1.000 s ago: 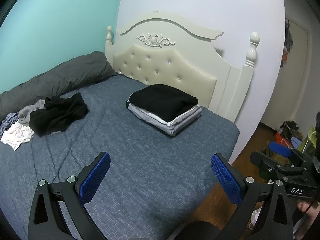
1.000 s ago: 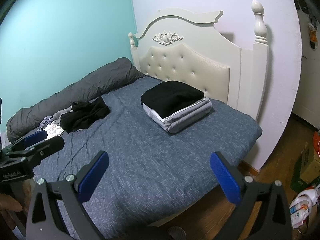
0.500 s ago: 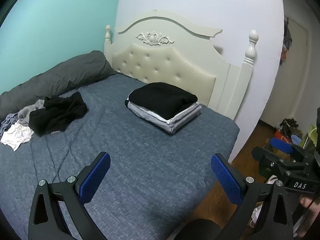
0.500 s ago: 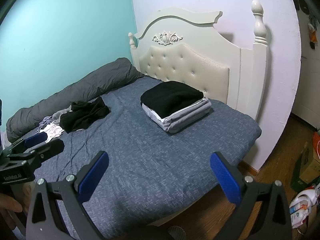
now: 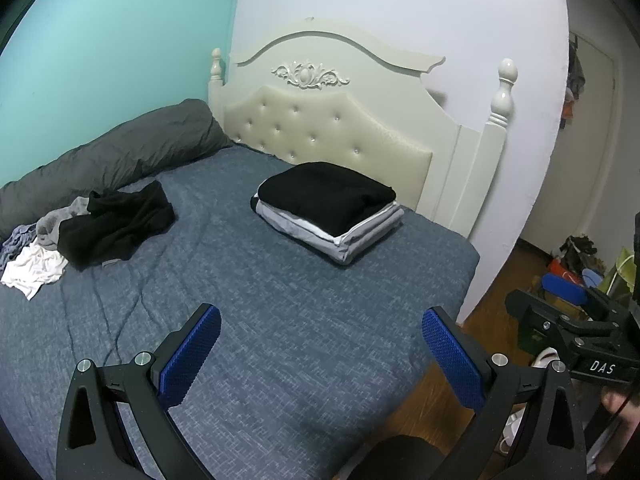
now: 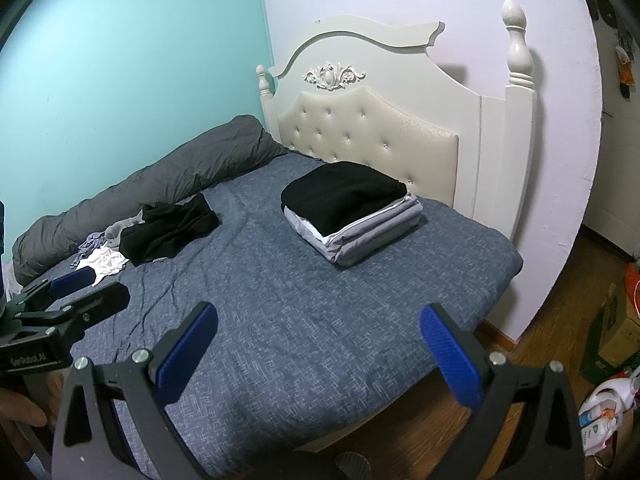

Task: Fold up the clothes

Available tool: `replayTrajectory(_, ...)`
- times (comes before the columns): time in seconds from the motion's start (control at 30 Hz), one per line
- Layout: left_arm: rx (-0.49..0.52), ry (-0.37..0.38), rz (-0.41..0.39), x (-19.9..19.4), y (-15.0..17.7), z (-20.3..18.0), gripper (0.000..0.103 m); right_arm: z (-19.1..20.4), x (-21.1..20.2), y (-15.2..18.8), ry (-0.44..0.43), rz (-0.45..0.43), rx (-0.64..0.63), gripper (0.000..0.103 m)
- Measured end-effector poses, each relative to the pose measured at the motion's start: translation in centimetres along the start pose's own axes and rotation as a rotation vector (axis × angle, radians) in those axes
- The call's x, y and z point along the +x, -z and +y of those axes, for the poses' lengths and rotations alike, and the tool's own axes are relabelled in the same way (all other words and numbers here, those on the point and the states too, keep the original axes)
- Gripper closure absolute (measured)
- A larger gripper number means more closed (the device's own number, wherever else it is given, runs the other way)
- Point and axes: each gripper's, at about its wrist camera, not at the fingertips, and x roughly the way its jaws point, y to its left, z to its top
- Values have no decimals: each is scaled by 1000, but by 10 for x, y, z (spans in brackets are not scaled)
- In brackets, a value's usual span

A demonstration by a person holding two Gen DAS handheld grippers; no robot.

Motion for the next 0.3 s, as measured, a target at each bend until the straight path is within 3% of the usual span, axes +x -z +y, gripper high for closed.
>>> replayTrajectory(0.3,-2,1,4,0,1,0,0,0,0,0,-3,2,2,1)
